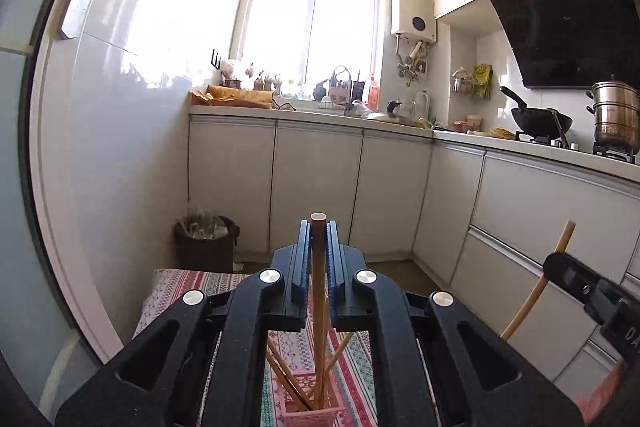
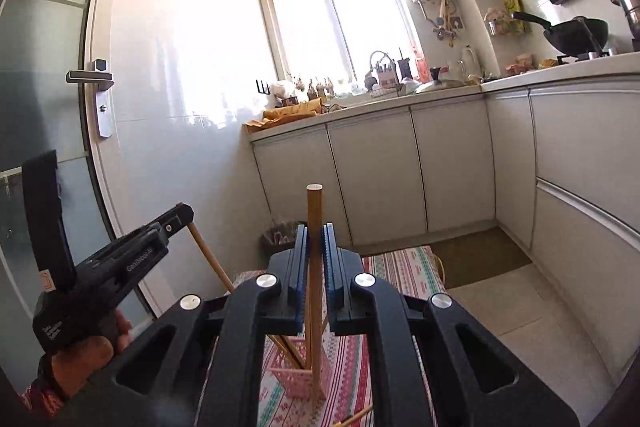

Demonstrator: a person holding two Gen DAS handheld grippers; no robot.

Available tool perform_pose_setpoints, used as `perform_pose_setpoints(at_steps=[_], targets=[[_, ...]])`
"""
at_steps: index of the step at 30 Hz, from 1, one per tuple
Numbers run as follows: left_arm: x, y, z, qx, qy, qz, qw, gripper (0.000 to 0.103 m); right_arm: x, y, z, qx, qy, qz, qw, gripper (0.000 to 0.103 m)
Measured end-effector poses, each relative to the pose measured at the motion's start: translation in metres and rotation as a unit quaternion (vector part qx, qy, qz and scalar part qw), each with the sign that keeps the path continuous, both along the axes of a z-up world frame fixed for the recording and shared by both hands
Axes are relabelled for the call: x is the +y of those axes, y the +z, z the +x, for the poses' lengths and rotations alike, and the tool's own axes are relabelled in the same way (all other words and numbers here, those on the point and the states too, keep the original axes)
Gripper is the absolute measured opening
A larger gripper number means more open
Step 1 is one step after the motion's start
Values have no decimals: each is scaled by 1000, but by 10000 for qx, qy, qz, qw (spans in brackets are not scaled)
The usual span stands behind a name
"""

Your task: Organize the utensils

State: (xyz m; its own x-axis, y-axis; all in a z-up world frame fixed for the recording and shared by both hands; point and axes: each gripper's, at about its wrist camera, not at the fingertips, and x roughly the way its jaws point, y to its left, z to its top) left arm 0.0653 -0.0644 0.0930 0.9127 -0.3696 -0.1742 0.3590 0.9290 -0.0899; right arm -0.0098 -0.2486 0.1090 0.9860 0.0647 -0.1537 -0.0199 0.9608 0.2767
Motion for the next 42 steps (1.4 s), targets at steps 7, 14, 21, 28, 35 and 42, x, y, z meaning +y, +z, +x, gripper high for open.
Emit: perform_pose_setpoints(at_steps=[7,14,21,28,35,42], targets=[[1,-61,41,747,36,188,9970,17,18,-19,54,49,204,6,9998,8],[58,-27,3,452,502,-474,9966,53,39,-41,85,116,265,-58,9996,8],[94,-14,-20,238,870,-855,9922,64,61,-49,97,88,303,-324,9990,8],[102,-23,-12,512,978,-785,9908,64,74,-65,107,323,272,-432,9982,14],[100,-27,-14,661,926,-670,9912,66,58,-49,85,240,6,-317,9992,32],[81,-35,-19,841,776,-301,9930,80,40,-50,58,268,-324,-207,9989,69]])
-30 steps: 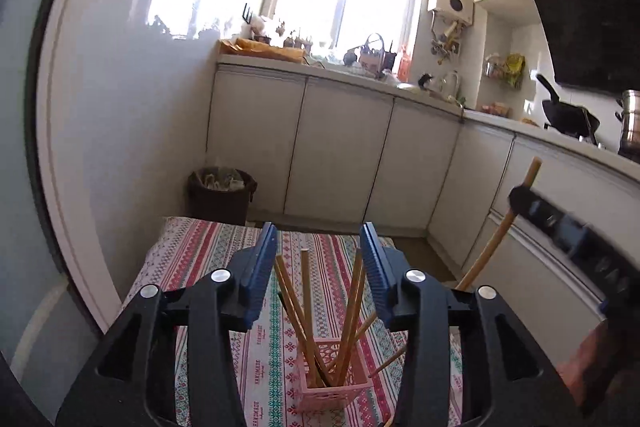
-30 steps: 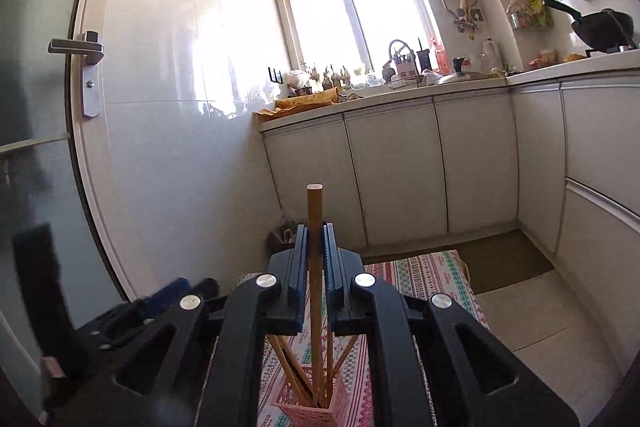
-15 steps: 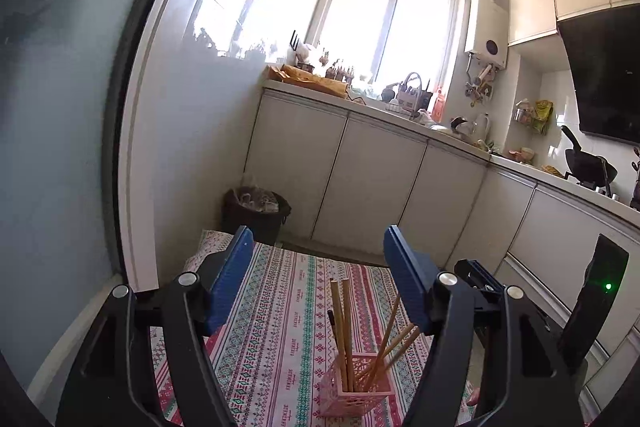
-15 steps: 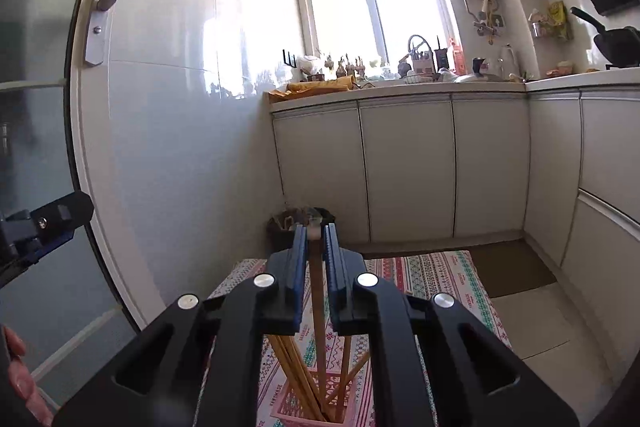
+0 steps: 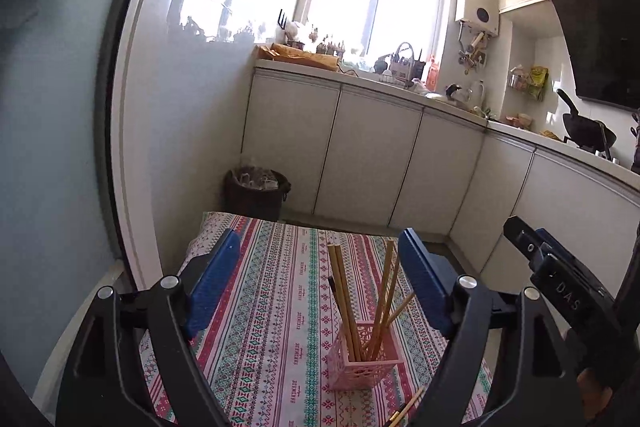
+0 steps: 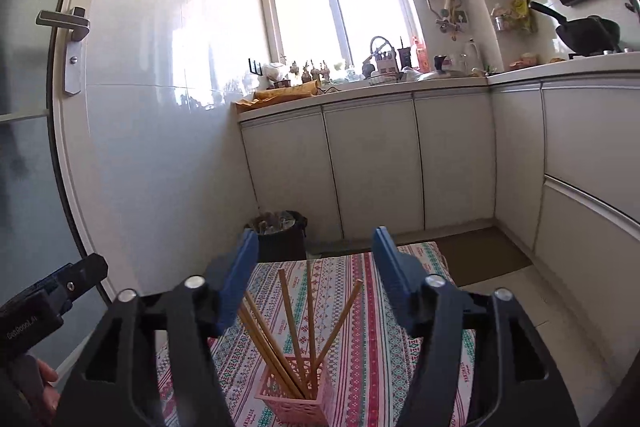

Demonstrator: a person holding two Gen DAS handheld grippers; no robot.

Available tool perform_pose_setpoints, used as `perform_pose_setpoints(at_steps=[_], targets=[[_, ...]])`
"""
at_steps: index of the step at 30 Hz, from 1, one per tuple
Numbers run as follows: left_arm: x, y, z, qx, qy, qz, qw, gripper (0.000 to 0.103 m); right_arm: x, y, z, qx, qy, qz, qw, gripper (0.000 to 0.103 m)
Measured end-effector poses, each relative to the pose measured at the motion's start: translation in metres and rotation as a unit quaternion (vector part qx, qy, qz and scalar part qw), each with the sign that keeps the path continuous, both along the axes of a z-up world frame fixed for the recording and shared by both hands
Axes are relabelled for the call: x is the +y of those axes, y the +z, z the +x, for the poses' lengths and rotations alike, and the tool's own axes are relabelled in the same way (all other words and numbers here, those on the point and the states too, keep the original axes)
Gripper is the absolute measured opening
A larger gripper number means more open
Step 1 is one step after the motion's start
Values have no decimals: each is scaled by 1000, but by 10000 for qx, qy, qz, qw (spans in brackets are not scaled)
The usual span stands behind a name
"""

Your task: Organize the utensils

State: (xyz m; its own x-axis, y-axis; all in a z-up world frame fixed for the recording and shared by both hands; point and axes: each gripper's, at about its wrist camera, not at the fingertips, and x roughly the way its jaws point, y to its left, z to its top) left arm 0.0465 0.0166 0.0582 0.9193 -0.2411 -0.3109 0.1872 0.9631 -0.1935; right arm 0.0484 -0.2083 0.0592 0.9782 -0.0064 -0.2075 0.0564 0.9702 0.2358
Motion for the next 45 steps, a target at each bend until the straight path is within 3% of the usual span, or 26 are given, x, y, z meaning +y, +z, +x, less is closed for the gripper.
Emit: perform_pose_setpoints(at_steps=[4,9,16,20,22,27,30,33,37,42,45], targets=[[-12,-5,-2,92,-99,191,9997,93,-6,-6,-11,111,-129,31,9999,81],[-22,-7,-7,113,-149,396,9990,96,-13,-10,-27,122,-474,-45,9988,94],[-35,-10,-14,165,-288,688,9971,96,-22,-17,-46,314,-641,-374,9968,96],[-55,-23,-13,487,-694,1202,9891,96,-36,-29,-65,515,-888,-551,9932,96],[-69,-37,-10,800,-1060,1506,9796,96,-49,-42,-77,685,-1099,-532,9901,96],[-116,-93,-8,1650,-1962,2397,9364,96,-91,-80,-86,1555,-1403,75,9778,96],[-136,-124,3,2138,-2192,2599,9158,96,-108,-95,-88,1883,-1515,284,9700,96],[-147,-155,23,2798,-2382,2628,8921,93,-117,-102,-91,1964,-1582,357,9670,96],[-143,-191,52,3777,-2306,2435,8631,55,-126,-111,-86,2212,-1460,637,9621,96],[-135,-216,72,4588,-2183,1744,8435,52,-135,-120,-81,2561,-1113,1327,9510,96],[-138,-224,78,4796,-2022,1549,8397,52,-134,-118,-81,2559,-1033,1467,9499,96]])
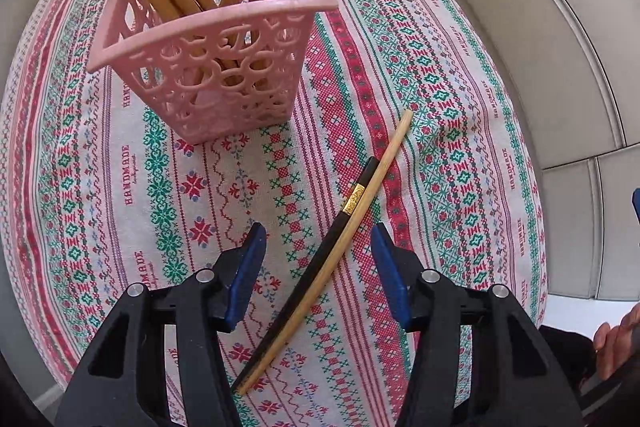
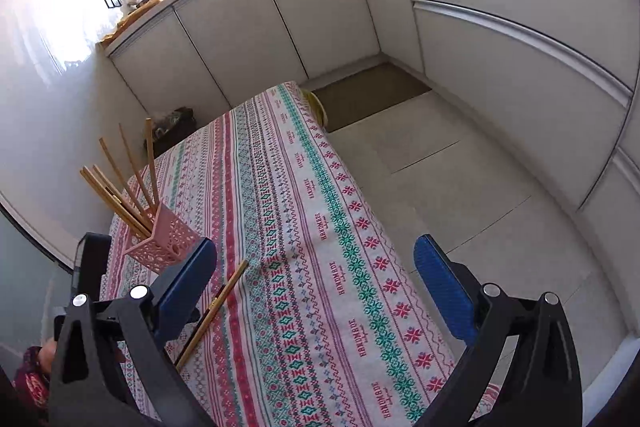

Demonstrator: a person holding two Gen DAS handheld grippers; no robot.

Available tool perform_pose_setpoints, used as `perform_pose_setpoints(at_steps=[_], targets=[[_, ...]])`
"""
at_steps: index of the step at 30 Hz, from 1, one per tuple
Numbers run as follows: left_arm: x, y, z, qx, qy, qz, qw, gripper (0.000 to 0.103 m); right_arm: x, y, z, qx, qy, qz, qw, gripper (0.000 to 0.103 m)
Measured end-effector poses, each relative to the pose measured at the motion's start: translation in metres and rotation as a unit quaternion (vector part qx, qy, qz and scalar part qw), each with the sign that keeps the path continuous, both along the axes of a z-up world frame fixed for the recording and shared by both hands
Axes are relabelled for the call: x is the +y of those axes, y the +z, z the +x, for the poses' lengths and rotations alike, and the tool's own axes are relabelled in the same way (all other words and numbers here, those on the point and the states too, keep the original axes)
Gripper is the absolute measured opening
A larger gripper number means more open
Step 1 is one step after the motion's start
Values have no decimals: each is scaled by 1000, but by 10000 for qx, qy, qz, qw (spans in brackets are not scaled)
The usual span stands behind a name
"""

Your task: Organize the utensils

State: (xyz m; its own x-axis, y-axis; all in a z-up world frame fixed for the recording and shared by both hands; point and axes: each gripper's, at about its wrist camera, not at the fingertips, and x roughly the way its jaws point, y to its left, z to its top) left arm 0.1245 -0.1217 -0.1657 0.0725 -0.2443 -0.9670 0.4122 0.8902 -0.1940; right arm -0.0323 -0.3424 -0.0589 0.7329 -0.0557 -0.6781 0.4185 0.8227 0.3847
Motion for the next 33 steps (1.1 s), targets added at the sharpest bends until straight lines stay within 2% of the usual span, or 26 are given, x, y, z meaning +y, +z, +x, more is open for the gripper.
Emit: perform_pose_setpoints(at_steps=[2,8,10,15,19,22,24,25,26,29,33], targets=[[-6,-4,1,-73,36,207,9998,52,1,2,-2,-34,25,-6,10000,96],[-24,-17,0,-175,21,471,9987,46,-9,0,-6,-22,-4,160,9999,96],[-29,-17,0,-225,63,401,9989,41,-13,0,-8,-28,-33,206,9998,96],[-35,-5,1,-283,152,190,9993,41,-19,-2,-10,-15,-80,239,9997,96],[-33,-13,11,-232,267,436,9984,41,-22,-3,-12,0,-90,310,9995,96],[-30,-17,18,-213,304,420,9984,41,-23,-3,-12,15,-93,311,9995,96],[-38,-20,19,-137,81,583,9982,31,-23,-5,-11,79,-78,340,9994,96],[-52,-22,20,-210,-141,802,9965,31,-23,-6,-10,127,-67,370,9992,96],[-59,-21,19,-240,-331,946,9947,24,-23,-8,-8,184,-57,406,9990,96],[-74,-20,23,8,-499,985,9939,13,-21,-13,-2,339,-10,524,9980,96],[-72,-18,3,-144,-398,797,9959,9,-11,-22,13,608,76,652,9960,96]])
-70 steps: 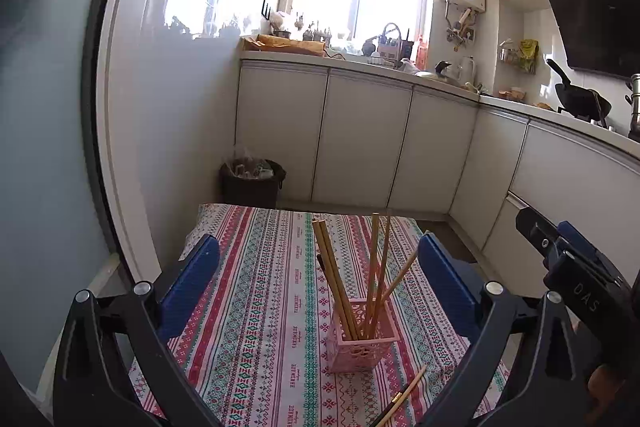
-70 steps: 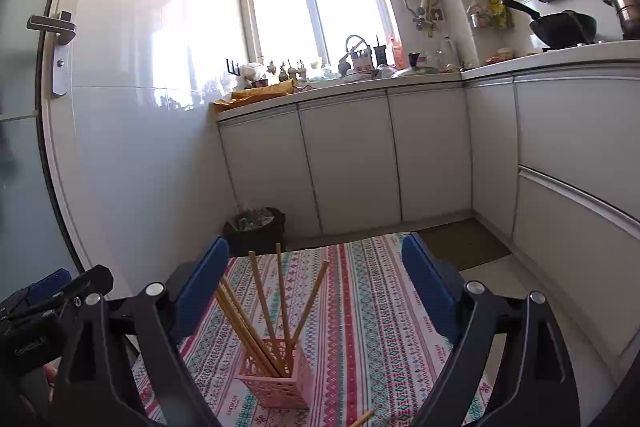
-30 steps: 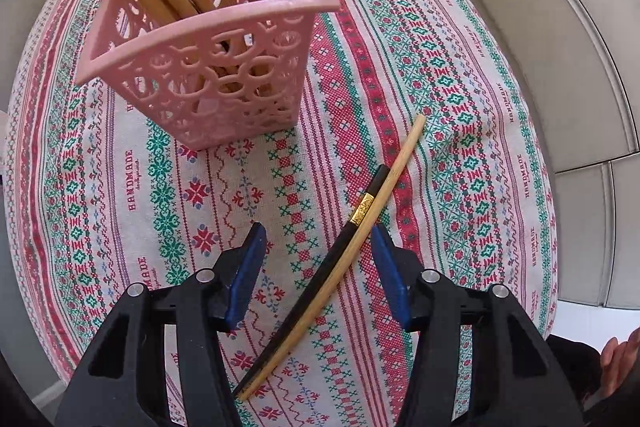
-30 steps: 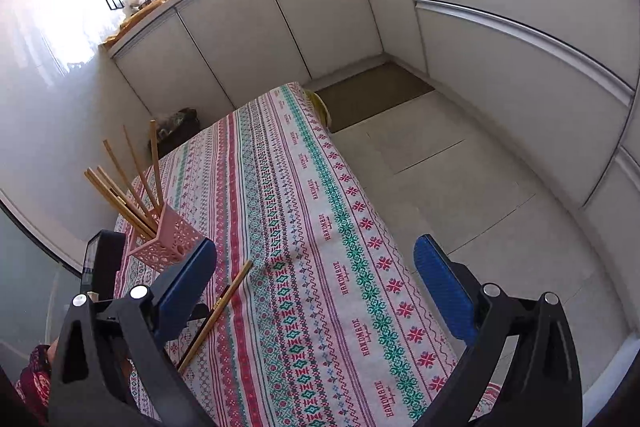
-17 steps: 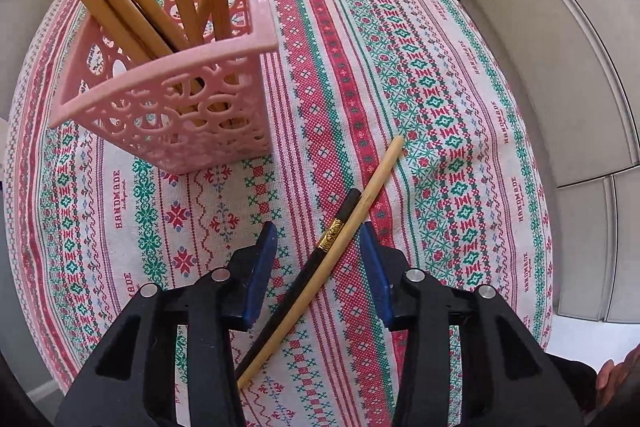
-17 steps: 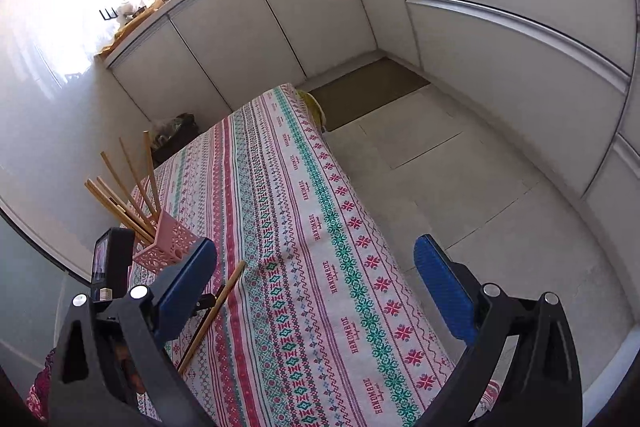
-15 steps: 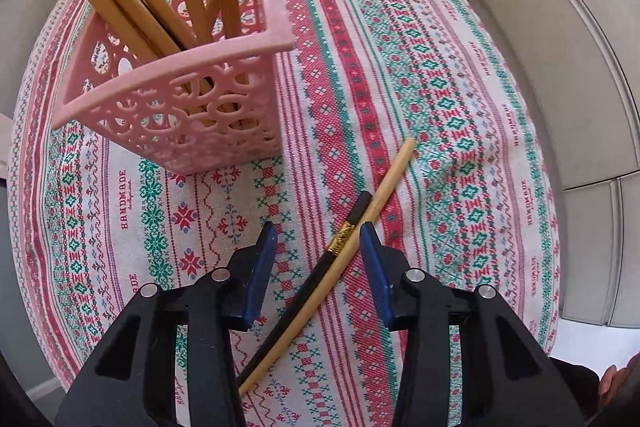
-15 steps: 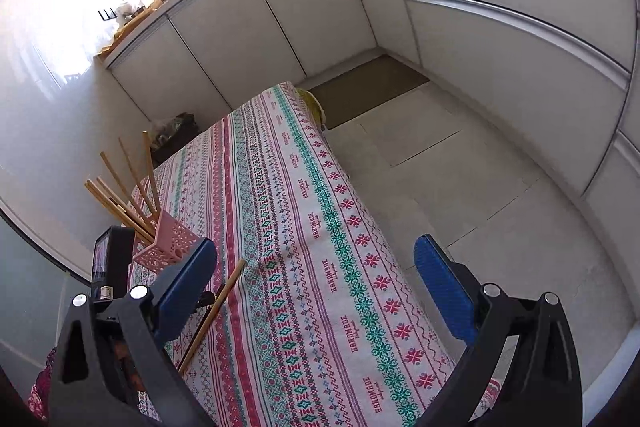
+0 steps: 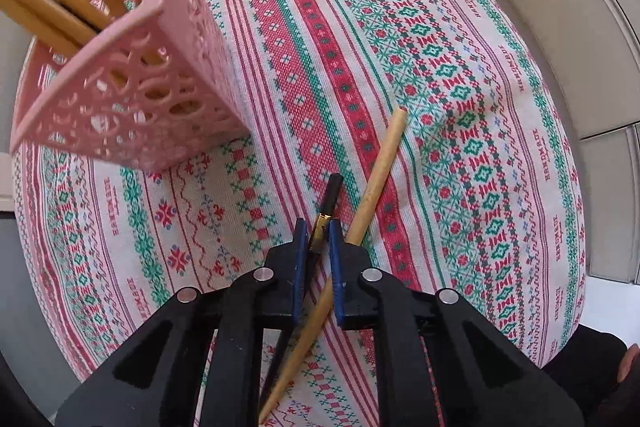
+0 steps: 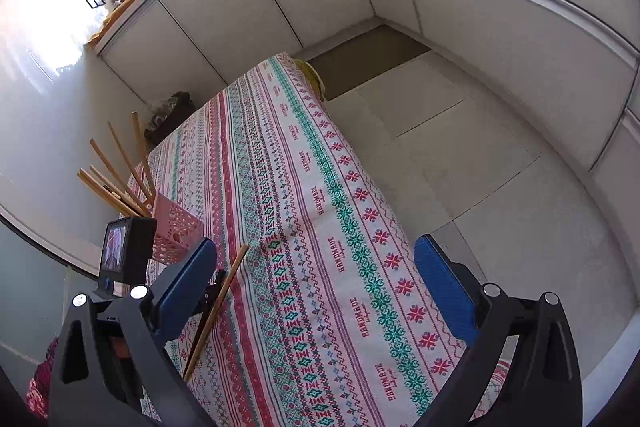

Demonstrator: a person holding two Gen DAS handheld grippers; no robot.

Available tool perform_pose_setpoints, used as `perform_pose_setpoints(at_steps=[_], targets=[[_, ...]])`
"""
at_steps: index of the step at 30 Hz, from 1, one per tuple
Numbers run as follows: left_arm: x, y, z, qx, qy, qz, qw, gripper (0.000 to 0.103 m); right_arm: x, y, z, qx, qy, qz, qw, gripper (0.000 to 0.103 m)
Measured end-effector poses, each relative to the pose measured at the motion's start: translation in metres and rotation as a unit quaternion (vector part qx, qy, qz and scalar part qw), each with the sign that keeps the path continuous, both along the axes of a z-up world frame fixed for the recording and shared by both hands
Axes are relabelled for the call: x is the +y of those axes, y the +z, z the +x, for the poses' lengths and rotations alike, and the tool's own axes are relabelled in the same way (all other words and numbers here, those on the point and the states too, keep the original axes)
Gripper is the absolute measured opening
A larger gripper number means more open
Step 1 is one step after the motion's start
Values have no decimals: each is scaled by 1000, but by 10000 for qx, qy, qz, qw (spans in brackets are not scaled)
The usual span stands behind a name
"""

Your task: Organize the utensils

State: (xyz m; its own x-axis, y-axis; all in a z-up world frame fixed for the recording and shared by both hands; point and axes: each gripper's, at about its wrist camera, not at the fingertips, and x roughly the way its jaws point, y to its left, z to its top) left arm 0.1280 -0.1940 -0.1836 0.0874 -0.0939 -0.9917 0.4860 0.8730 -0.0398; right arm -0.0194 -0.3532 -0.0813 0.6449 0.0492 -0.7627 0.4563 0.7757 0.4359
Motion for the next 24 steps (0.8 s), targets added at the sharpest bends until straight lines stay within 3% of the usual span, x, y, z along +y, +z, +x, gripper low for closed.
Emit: perform_pose_setpoints(at_steps=[3,6,12,14,18,24], targets=[[31,3,-24,127,474,-606,9970,6,19,-13,18,489,159,-255,9984,96],[67,6,-46,376,905,-1351,9860,6,39,-27,38,812,464,-263,9953,96],[137,45,-67,-121,1425,-2300,9626,6,96,-47,80,1263,1006,-346,9863,96],[159,61,-68,-392,1519,-2625,9521,6,117,-52,95,1345,1121,-465,9835,90],[194,87,-68,-721,1745,-2987,9355,6,157,-66,122,1340,1569,-995,9734,68],[226,122,-73,-996,1529,-3406,9223,7,186,-85,150,1472,1709,-1552,9618,67]])
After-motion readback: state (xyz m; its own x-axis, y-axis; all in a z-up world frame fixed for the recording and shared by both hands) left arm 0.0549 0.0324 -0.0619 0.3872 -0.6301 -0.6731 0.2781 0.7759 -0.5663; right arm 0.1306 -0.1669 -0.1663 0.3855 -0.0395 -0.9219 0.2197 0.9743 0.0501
